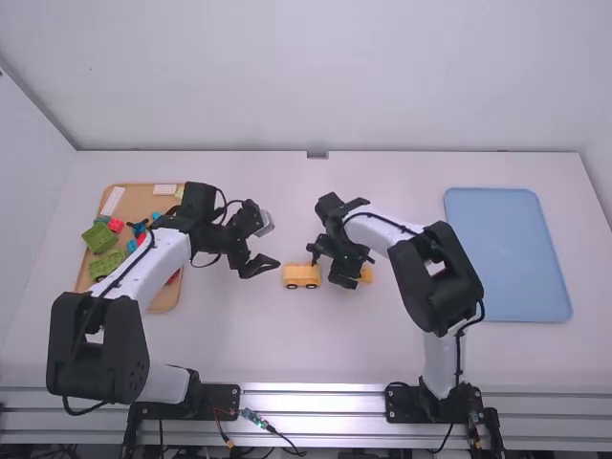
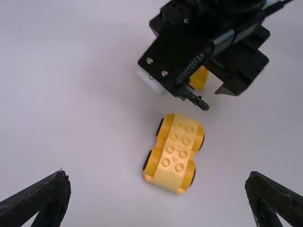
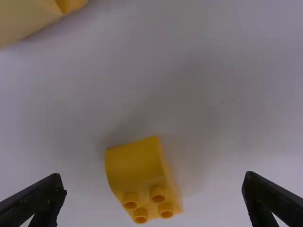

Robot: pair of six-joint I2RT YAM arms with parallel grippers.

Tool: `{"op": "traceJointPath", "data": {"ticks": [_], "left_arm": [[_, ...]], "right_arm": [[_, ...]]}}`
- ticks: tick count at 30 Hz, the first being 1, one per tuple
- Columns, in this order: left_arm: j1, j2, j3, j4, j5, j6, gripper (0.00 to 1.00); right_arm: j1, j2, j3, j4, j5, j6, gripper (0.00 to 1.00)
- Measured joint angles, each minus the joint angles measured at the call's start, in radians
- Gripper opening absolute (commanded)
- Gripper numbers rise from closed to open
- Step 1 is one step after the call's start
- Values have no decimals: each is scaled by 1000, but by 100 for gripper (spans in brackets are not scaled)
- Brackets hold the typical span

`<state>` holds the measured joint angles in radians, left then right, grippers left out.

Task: Assemble lego blocks to make yellow taxi

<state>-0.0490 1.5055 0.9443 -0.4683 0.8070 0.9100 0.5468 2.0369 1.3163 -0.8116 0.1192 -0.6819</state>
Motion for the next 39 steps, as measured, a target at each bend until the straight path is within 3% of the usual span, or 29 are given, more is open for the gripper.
{"op": "traceJointPath", "data": {"ticks": [4, 8, 14, 20, 26, 30, 39], "left_arm": [[0, 0, -11, 6, 38, 91, 99], [0, 0, -97, 136, 93, 171, 99], [-1, 0, -281, 426, 192, 207, 99], [-44, 37, -376, 692, 218, 93, 99], [-86, 175, -355, 723, 227, 68, 99], [-86, 277, -327, 721, 241, 85, 99], [-86, 339, -291, 715, 248, 85, 99]], "right_arm": [[-9, -32, 0, -2, -31, -9, 99], [-43, -144, -37, 44, -103, -48, 99], [-147, -331, -214, 244, -270, -128, 99], [-252, -357, -436, 470, -447, -219, 99], [-322, -357, -546, 587, -558, -270, 100], [-354, -357, -592, 642, -620, -338, 95], [-436, -357, -670, 758, -746, -452, 98]]}}
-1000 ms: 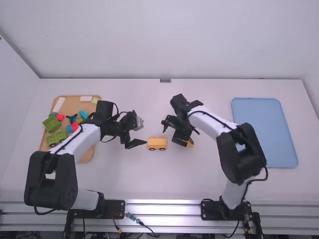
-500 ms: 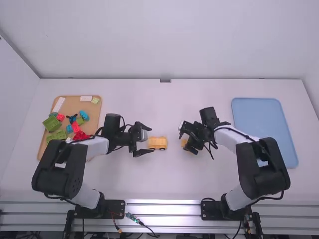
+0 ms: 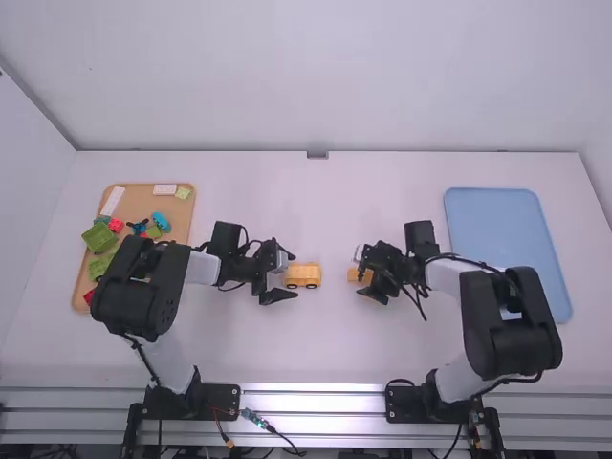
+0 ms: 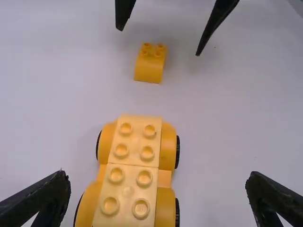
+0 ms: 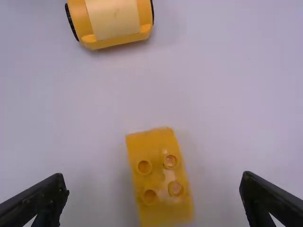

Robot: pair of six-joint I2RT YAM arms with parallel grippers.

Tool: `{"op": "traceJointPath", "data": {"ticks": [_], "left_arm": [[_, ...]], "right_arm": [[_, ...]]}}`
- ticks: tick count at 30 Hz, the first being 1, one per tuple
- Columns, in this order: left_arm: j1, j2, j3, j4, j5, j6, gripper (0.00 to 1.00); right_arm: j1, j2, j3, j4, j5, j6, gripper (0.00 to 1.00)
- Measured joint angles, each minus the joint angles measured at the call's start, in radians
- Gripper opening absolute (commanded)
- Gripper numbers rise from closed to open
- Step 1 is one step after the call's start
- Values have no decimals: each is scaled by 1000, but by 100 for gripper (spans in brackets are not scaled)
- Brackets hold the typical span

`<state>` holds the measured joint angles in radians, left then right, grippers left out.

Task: Assemble lego blocks to make yellow taxi

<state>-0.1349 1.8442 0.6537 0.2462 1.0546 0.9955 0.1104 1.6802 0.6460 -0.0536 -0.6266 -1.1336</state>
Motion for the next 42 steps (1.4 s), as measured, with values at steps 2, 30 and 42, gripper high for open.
{"op": "traceJointPath", "data": {"ticks": [2, 30, 42], "left_arm": [[0, 0, 0, 0, 2, 0, 99], [0, 0, 0, 2, 1, 0, 99], [0, 0, 0, 2, 1, 0, 99]], "right_arm": [[-13, 1, 0, 1, -11, -2, 98], [8, 163, 127, -104, -16, -25, 59], [41, 163, 127, -106, 24, -47, 55]]}}
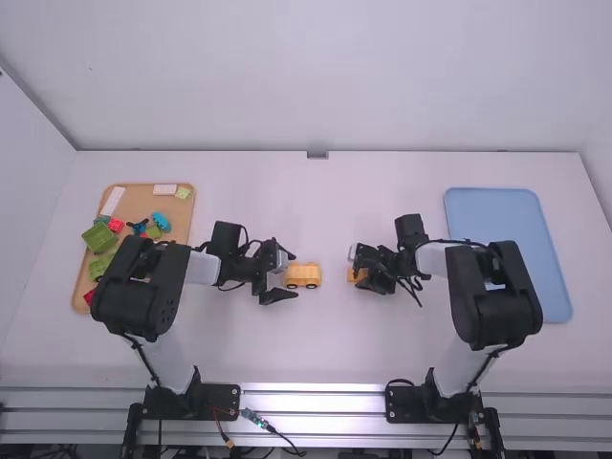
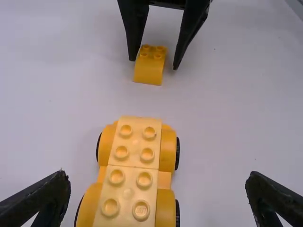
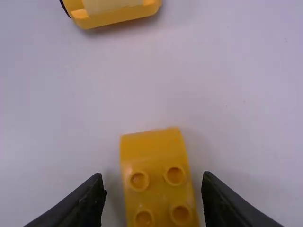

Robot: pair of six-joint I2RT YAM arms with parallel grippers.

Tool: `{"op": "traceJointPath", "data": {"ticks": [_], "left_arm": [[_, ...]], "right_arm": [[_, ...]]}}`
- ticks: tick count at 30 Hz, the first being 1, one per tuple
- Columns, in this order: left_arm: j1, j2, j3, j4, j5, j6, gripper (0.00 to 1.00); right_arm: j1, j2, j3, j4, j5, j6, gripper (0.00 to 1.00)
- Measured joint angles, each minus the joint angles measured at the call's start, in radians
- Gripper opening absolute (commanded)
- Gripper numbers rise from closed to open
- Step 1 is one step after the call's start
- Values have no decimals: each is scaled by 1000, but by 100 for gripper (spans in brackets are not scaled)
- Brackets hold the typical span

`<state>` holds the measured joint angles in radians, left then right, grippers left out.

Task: Assemble lego blocks to make yellow taxi

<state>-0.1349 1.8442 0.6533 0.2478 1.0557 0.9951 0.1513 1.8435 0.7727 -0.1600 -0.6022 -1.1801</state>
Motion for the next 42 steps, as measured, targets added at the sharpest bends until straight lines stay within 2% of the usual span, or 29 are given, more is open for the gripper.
{"op": "traceJointPath", "data": {"ticks": [13, 21, 27, 42], "left_arm": [[0, 0, 0, 0, 7, 0, 99], [0, 0, 0, 5, 26, 0, 99], [0, 0, 0, 5, 26, 0, 99], [0, 0, 0, 4, 26, 0, 99]], "right_arm": [[-60, 0, -23, 48, -74, -63, 55], [-64, 4, -28, 65, -103, -77, 55], [-67, 59, -28, 97, -146, -79, 55], [-77, 59, -28, 88, -164, -98, 48]]}}
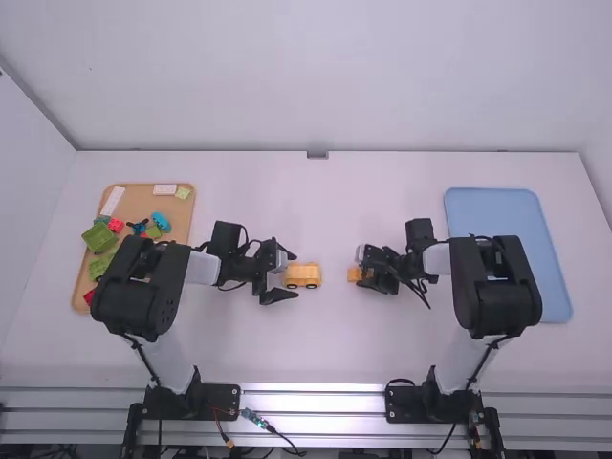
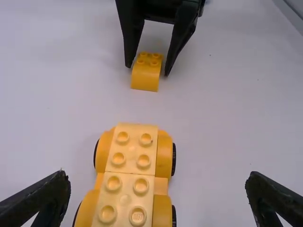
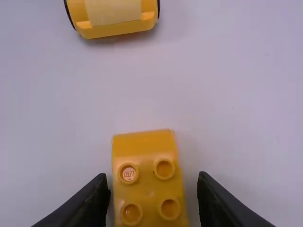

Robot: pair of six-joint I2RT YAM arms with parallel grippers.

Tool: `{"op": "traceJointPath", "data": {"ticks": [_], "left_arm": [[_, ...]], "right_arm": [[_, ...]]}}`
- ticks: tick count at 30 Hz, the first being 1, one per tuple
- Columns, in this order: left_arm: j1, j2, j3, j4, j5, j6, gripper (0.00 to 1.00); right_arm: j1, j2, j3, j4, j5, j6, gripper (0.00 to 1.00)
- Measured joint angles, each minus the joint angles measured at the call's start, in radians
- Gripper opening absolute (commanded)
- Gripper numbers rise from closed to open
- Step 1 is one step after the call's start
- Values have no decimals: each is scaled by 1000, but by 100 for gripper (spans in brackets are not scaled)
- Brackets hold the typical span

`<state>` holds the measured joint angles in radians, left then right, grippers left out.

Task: Assemble lego blocks to make yellow taxi

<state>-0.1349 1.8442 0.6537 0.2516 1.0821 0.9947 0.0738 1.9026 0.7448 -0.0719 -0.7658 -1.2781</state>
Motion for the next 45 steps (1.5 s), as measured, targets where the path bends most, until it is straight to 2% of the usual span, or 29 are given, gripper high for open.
{"op": "traceJointPath", "data": {"ticks": [6, 14, 27, 28, 29, 31, 32, 39, 45], "left_arm": [[0, 0, 0, -4, -1, 1, 99], [0, 0, 0, -5, -1, 1, 99], [-2, 0, 0, -14, -32, 20, 99], [-4, 0, 0, -13, -37, 20, 99], [-4, 0, 0, -12, -37, 20, 99], [-8, 0, 0, -9, -39, 21, 99], [-8, 0, 0, -9, -39, 21, 99], [-8, 0, 0, -9, -39, 24, 99], [-8, 0, 0, -9, -39, 23, 99]], "right_arm": [[-10, 0, 0, -10, -14, -24, 46], [-42, 0, 0, -14, -31, -34, 39], [-42, 0, 0, -17, -40, -33, 29], [-42, 0, 0, -17, -40, -33, 40], [-42, 0, 0, -17, -40, -34, 40], [-42, 0, 0, -18, -40, -32, 48], [-42, 0, 0, -17, -40, -33, 55], [-42, 0, 0, -15, -40, -31, 56], [-28, 0, 0, -9, -39, -31, 50]]}}
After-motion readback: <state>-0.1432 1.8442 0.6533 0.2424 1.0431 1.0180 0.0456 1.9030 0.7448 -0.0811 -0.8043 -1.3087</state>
